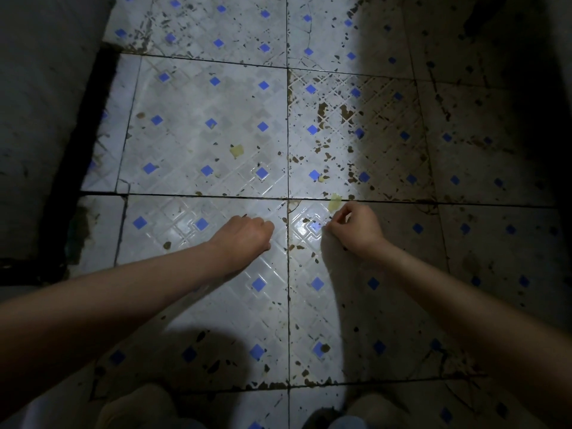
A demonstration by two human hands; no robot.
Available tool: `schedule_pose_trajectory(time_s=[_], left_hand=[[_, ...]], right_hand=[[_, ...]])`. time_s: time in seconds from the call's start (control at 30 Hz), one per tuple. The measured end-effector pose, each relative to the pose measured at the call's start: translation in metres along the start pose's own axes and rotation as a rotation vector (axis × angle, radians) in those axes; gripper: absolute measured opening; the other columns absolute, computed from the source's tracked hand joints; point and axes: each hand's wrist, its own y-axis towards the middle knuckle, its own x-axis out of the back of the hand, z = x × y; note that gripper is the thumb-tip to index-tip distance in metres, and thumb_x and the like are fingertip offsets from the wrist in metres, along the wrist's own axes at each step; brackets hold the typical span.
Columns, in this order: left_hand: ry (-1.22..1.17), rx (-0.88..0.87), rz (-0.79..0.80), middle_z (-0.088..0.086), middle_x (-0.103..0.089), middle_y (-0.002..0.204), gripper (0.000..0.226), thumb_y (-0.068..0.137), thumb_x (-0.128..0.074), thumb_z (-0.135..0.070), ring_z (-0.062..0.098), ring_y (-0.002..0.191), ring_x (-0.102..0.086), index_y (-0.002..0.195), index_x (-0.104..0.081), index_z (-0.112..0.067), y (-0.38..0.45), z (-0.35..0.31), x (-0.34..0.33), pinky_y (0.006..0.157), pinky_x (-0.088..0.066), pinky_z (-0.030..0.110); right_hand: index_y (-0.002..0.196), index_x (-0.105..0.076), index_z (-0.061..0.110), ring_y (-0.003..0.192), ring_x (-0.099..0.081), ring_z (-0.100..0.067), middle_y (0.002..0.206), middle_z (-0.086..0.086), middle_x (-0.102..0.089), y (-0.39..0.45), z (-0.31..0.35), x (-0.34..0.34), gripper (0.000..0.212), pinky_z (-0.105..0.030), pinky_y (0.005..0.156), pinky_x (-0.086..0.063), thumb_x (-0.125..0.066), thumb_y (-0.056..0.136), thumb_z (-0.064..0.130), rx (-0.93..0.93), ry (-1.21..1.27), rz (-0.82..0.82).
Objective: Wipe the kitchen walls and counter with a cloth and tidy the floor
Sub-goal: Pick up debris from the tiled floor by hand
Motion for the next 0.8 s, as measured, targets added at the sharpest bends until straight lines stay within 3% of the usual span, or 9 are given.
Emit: schedule_pose_trajectory(time_s=[0.13,0.27,0.4,0.5,0.6,0.8], left_hand=[[-0.149,0.023,-0.067,0.005,-0.06,0.099,0.023,0.095,-0.044,-0.035,0.022,0.084,-0.055,0.102,-0.049,-0.014,-0.005,0.006,0.002,0.07,-0.034,0.029],[-0.208,0.039,-0.02,0.003,-0.06,0.102,0.026,0.091,-0.054,-0.035,0.022,0.089,-0.057,0.108,-0.051,-0.016,-0.008,0.012,0.002,0.073,-0.037,0.028],[-0.278,0.048,0.001,-0.002,-0.054,0.084,0.011,0.09,-0.055,-0.026,0.022,0.083,-0.057,0.089,-0.054,-0.016,-0.01,0.009,0.001,0.071,-0.041,0.029],[-0.336,0.084,0.006,-0.002,-0.055,0.079,0.011,0.089,-0.058,-0.024,0.021,0.079,-0.057,0.083,-0.055,-0.015,-0.011,0.009,0.001,0.071,-0.044,0.03],[-0.297,0.073,0.006,-0.002,-0.055,0.08,0.014,0.091,-0.056,-0.028,0.021,0.08,-0.057,0.082,-0.051,-0.018,-0.011,0.01,0.0,0.071,-0.043,0.03],[-0.119,0.027,0.006,0.006,-0.063,0.094,0.024,0.095,-0.048,-0.034,0.025,0.082,-0.06,0.099,-0.054,-0.011,-0.011,0.008,-0.003,0.074,-0.046,0.034]], right_hand=[[0.084,-0.056,0.016,0.077,-0.057,-0.015,0.08,0.0,-0.059,0.01,0.008,0.008,0.02,-0.032,0.068,-0.051,-0.072,0.079,0.026,-0.056,-0.025,-0.048],[0.089,-0.057,0.014,0.077,-0.057,-0.014,0.081,-0.001,-0.059,0.017,0.013,0.008,0.024,-0.028,0.063,-0.047,-0.071,0.08,0.031,-0.091,-0.027,-0.107],[0.087,-0.058,0.009,0.076,-0.061,-0.02,0.08,-0.006,-0.062,0.02,0.017,0.003,0.026,-0.038,0.071,-0.055,-0.072,0.078,0.03,-0.098,-0.013,-0.113],[0.094,-0.057,0.008,0.082,-0.06,-0.02,0.087,-0.006,-0.061,0.021,0.019,-0.003,0.032,-0.039,0.074,-0.055,-0.072,0.077,0.031,-0.1,-0.067,-0.105],[0.095,-0.056,0.009,0.083,-0.058,-0.018,0.09,-0.005,-0.059,0.022,0.018,-0.005,0.029,-0.035,0.074,-0.054,-0.071,0.08,0.03,-0.088,-0.098,-0.113],[0.089,-0.055,0.013,0.077,-0.056,-0.014,0.087,-0.004,-0.059,0.018,0.014,-0.004,0.017,-0.028,0.066,-0.05,-0.067,0.082,0.022,-0.043,-0.107,-0.112]])
